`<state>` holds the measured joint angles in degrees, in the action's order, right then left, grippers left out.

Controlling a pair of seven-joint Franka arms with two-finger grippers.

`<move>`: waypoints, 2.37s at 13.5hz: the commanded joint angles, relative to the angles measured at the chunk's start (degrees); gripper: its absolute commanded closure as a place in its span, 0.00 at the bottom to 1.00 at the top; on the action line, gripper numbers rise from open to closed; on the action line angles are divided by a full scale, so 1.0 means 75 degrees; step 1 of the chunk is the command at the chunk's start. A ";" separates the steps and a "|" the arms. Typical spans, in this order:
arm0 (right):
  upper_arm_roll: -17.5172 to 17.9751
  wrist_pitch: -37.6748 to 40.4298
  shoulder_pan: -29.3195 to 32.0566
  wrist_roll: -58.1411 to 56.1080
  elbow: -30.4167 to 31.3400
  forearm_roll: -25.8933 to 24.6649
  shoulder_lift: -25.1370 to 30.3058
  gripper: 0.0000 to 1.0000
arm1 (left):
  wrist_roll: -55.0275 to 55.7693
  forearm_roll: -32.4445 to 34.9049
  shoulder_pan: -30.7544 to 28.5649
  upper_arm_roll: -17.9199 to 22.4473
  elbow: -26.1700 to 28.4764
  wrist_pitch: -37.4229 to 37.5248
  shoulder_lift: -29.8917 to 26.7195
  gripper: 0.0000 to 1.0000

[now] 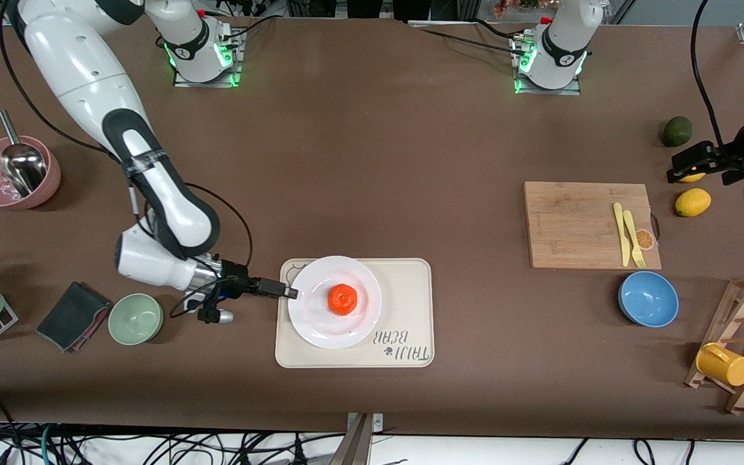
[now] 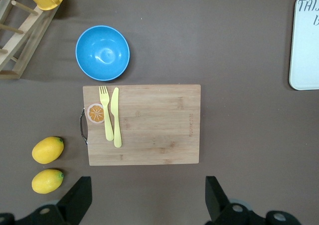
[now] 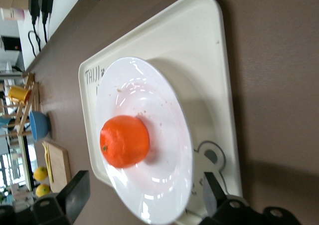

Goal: Place orange and plate with both arms

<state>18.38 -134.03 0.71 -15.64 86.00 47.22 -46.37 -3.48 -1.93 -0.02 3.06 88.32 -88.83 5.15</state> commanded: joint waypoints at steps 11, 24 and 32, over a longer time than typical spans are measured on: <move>-0.1537 0.3666 0.0222 0.1216 0.2467 -0.5073 0.5301 0.00 | -0.0110 0.0105 0.0002 -0.0009 -0.0069 -0.0004 0.0017 0.00; -0.2487 0.6082 -0.0106 0.1780 0.0850 -0.6027 0.5878 0.00 | -0.0110 0.0105 0.0014 -0.0009 -0.0069 -0.0004 0.0017 0.00; -0.2404 0.6175 -0.0083 0.1980 0.0452 -0.6026 0.5820 0.00 | -0.0110 0.0117 0.0014 -0.0009 -0.0058 0.0008 0.0052 0.00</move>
<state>0.21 -89.40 -0.02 -1.82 91.53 3.10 -2.28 -3.48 -1.93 0.01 3.06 88.34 -88.83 5.37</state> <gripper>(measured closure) 0.000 0.000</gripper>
